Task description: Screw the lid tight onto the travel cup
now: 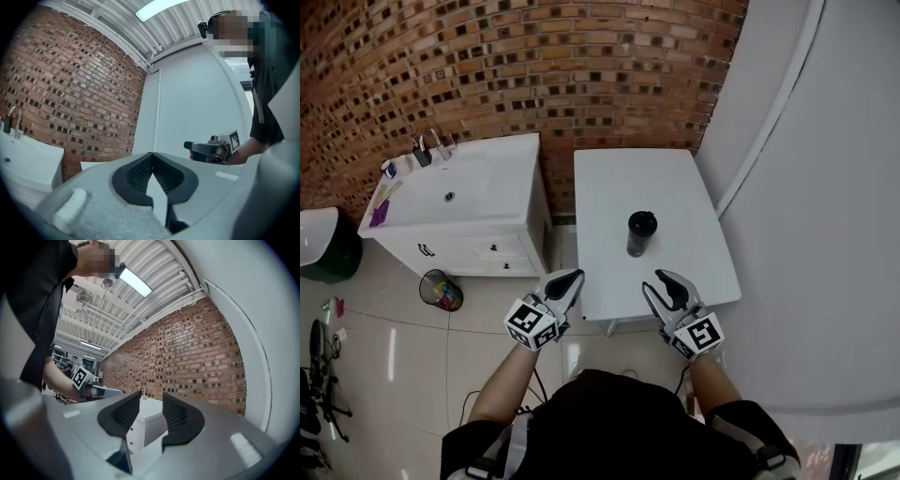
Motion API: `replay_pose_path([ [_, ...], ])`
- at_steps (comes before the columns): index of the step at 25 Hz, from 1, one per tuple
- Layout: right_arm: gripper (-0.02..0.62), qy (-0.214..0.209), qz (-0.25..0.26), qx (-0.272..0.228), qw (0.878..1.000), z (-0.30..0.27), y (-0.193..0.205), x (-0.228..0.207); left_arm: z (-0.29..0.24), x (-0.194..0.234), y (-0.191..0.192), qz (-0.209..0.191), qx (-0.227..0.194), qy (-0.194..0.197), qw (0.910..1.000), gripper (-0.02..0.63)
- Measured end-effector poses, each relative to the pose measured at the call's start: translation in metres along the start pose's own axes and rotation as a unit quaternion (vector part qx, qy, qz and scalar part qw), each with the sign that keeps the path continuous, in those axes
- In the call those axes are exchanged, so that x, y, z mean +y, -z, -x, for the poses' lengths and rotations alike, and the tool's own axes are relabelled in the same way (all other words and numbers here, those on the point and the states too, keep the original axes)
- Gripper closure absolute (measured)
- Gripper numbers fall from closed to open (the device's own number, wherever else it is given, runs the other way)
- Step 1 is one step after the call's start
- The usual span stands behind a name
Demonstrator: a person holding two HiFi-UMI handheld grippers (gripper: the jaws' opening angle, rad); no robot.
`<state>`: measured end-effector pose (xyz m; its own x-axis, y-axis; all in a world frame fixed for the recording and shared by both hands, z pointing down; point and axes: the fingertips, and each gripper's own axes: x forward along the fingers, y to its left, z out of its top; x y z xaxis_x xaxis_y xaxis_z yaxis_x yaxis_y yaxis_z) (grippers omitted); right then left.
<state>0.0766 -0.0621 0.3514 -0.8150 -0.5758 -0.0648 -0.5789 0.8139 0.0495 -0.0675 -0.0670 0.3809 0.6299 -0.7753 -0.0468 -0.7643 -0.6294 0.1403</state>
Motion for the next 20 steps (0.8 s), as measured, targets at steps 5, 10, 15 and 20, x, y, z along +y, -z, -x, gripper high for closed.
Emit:
replay_pose_path([
  [5, 0.456, -0.009, 0.004, -0.009, 1.000, 0.004, 0.004, -0.012, -0.011, -0.009, 0.002, 0.001, 0.001, 0.000, 1.0000, 0.604],
  [10, 0.496, -0.009, -0.001, -0.016, 1.000, 0.003, 0.003, -0.016, -0.017, -0.018, 0.004, -0.004, 0.004, 0.003, 1.0000, 0.604],
  [15, 0.545, -0.007, 0.002, -0.020, 1.000, 0.011, 0.006, -0.021, -0.018, -0.029, 0.005, -0.009, 0.002, 0.006, 0.9999, 0.604],
  [20, 0.591, 0.004, 0.006, -0.006, 1.000, 0.018, 0.011, -0.024, -0.015, -0.028, 0.008, -0.003, -0.001, 0.001, 1.0000, 0.604],
])
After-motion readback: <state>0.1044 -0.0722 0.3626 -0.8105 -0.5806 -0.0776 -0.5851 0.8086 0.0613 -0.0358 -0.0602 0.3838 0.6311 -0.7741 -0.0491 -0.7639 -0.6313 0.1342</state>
